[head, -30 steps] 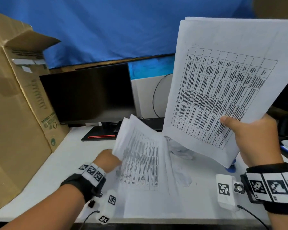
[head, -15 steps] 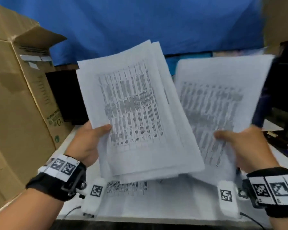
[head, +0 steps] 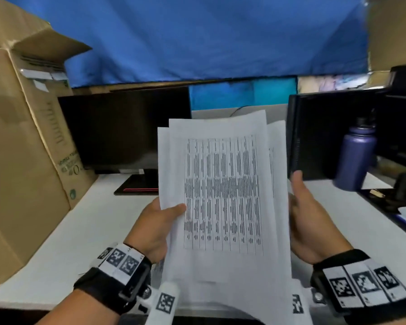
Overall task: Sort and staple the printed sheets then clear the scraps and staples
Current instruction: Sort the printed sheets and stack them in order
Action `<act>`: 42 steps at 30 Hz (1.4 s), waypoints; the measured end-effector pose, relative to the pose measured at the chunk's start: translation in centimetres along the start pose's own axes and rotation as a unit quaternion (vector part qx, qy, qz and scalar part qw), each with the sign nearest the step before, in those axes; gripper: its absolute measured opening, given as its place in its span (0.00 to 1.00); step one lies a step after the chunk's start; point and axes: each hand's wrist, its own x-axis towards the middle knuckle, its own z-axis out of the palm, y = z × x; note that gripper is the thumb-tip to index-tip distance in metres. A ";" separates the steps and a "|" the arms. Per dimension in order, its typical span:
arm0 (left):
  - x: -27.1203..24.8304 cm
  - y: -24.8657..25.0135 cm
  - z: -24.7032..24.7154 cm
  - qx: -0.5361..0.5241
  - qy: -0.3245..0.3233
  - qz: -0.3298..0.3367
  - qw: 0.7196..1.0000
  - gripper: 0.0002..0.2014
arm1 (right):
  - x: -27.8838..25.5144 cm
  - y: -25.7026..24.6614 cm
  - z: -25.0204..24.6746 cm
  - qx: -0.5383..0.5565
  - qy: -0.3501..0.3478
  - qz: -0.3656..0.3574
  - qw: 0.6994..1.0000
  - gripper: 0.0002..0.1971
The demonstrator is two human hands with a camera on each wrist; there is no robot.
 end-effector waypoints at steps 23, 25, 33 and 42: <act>6.6 -3.9 -7.6 0.719 0.049 -0.169 0.672 0.17 | -1.1 -4.7 -4.0 -0.185 0.290 -0.281 0.896 0.21; 7.0 -4.0 -7.7 0.698 0.054 -0.181 0.691 0.15 | -1.1 -4.8 -4.0 -0.189 0.293 -0.283 0.894 0.21; 6.3 -1.2 -8.9 0.439 0.092 -0.098 0.889 0.12 | -0.5 -4.2 -4.8 -0.209 0.299 -0.286 0.886 0.20; 1.8 7.0 -6.7 0.113 -0.035 0.041 0.992 0.18 | 0.3 -3.0 -5.5 -0.192 0.307 -0.264 0.894 0.20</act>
